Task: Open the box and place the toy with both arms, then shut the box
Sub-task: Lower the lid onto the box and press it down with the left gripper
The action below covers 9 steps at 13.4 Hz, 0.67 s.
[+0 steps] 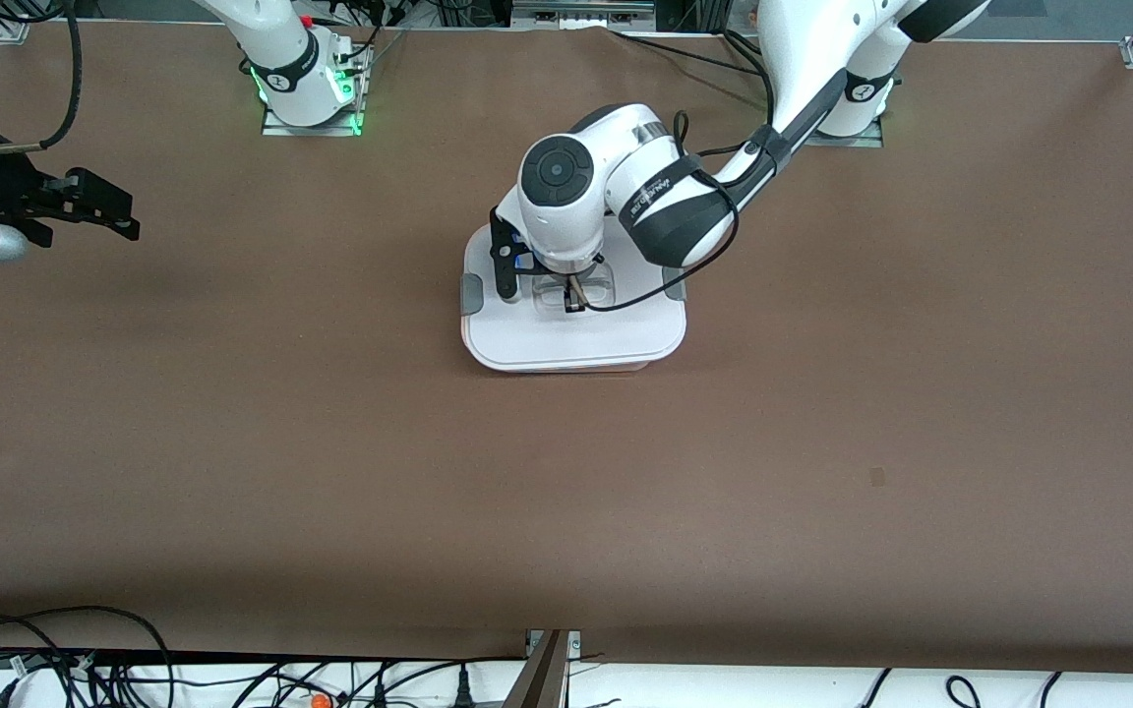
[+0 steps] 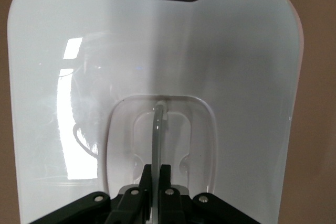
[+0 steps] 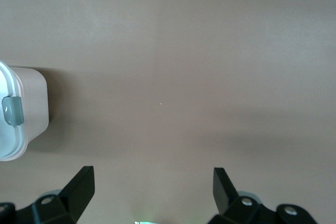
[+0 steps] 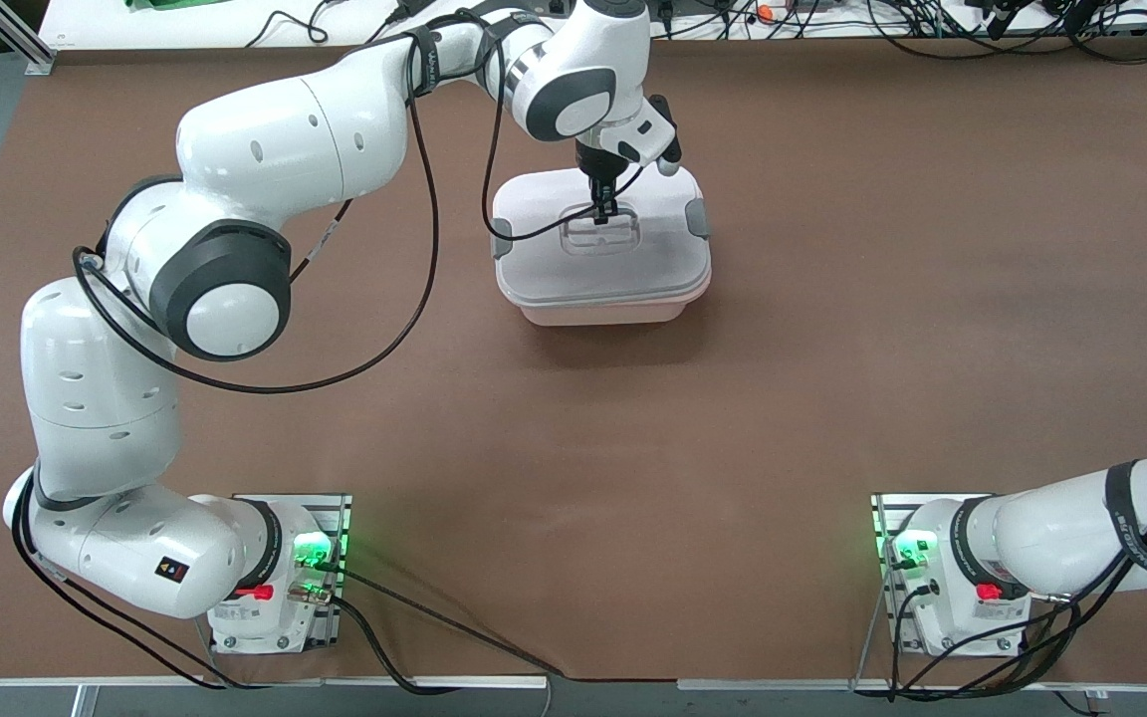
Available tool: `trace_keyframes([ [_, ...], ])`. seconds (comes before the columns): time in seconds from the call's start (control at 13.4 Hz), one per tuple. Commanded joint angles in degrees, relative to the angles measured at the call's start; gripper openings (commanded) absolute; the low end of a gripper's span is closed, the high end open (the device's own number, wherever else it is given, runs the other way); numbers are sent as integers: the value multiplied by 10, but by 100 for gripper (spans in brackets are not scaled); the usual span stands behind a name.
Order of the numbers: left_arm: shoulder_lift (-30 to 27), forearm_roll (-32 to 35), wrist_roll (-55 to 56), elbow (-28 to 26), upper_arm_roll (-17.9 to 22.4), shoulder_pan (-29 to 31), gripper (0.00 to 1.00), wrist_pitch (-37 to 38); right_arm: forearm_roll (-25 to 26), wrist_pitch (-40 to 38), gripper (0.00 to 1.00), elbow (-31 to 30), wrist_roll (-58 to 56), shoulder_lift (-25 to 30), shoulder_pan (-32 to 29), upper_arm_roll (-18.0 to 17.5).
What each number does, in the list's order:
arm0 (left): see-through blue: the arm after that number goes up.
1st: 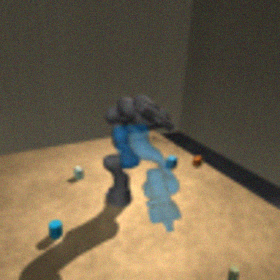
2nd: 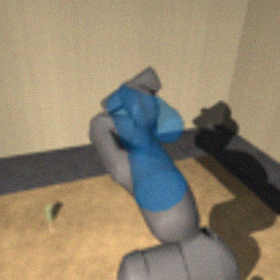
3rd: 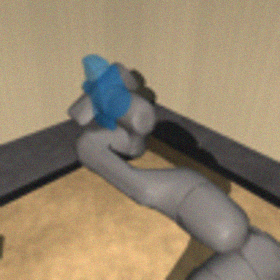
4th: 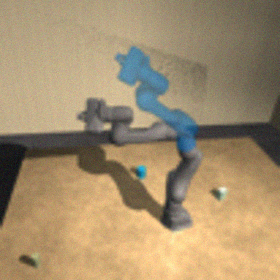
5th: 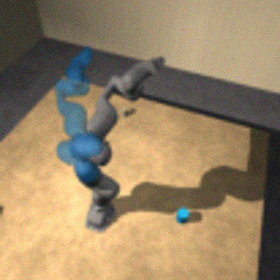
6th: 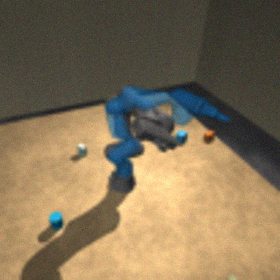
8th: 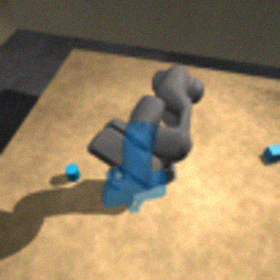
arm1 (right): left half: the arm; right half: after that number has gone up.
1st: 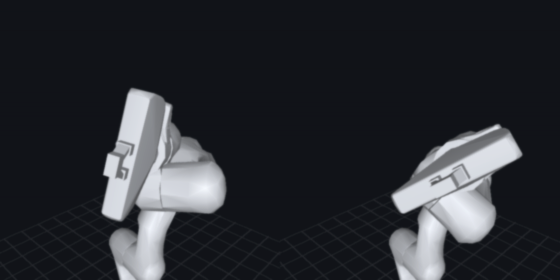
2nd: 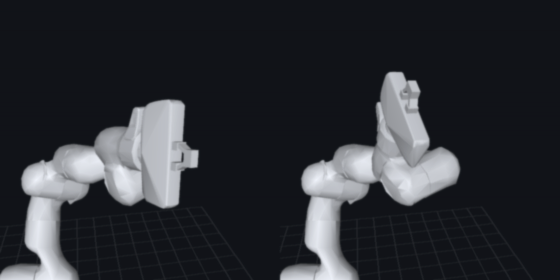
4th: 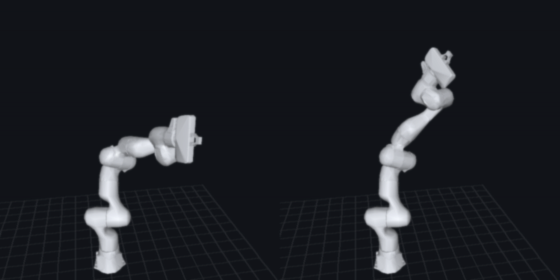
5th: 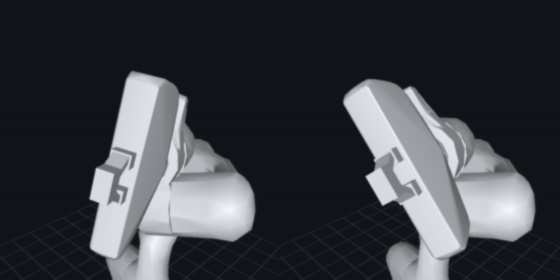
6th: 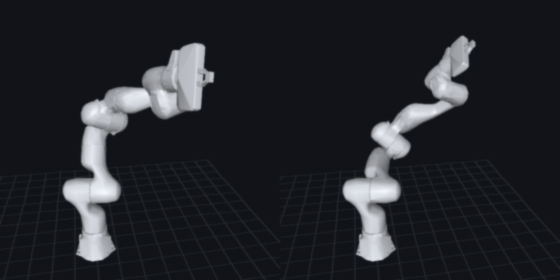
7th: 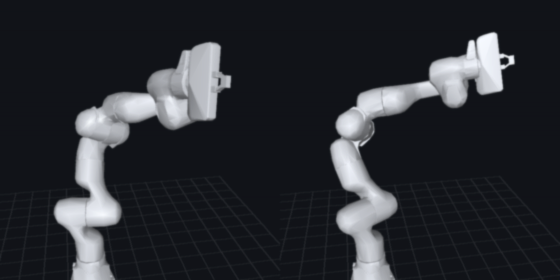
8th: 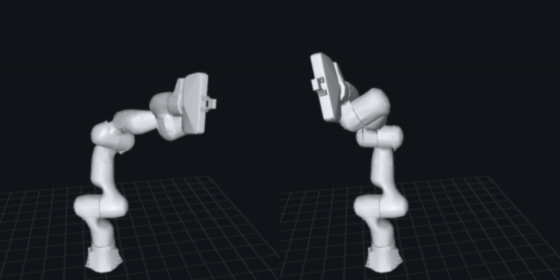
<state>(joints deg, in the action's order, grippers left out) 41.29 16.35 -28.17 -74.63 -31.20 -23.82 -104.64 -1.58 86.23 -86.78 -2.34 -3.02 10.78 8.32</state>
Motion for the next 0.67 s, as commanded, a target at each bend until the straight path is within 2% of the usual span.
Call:
trace_keyframes([
  [0.0,4,29,4,0,4,-19,0,0,2,-11,100,10,8,0,-2,-1],
  [0.6,0,30,1,-7,3,-18,0,6,1,-11,100,9,8,0,-2,-2],
])
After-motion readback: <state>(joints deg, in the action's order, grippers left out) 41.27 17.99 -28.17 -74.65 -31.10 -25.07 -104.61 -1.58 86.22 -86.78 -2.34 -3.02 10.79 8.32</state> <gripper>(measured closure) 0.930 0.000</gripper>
